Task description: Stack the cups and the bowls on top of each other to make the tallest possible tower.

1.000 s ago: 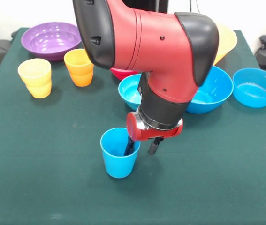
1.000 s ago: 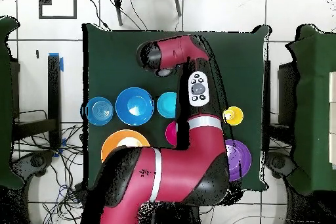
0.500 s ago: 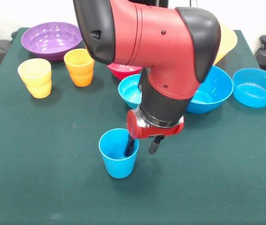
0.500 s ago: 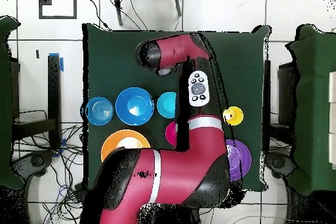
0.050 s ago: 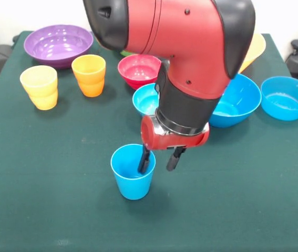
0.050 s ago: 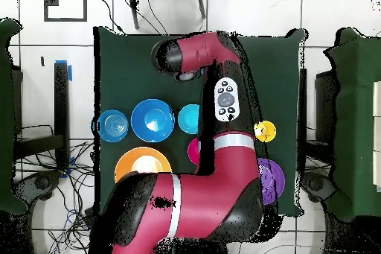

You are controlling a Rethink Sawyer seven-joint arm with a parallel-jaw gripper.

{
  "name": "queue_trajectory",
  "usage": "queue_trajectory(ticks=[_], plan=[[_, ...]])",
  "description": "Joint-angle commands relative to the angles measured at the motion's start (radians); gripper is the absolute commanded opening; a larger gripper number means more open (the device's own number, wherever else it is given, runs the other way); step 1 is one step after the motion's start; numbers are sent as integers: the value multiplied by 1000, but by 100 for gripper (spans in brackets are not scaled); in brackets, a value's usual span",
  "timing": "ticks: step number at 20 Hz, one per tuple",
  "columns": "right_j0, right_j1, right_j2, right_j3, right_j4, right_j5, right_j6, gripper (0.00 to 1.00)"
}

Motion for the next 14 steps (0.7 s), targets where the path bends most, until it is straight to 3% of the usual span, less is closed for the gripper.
queue_trajectory(ticks=[1,9,14], plan=[[0,-10,48,55,-24,111,-255,100],[-11,-70,41,106,-32,114,-305,100],[-35,-145,30,223,-8,141,-305,100]])
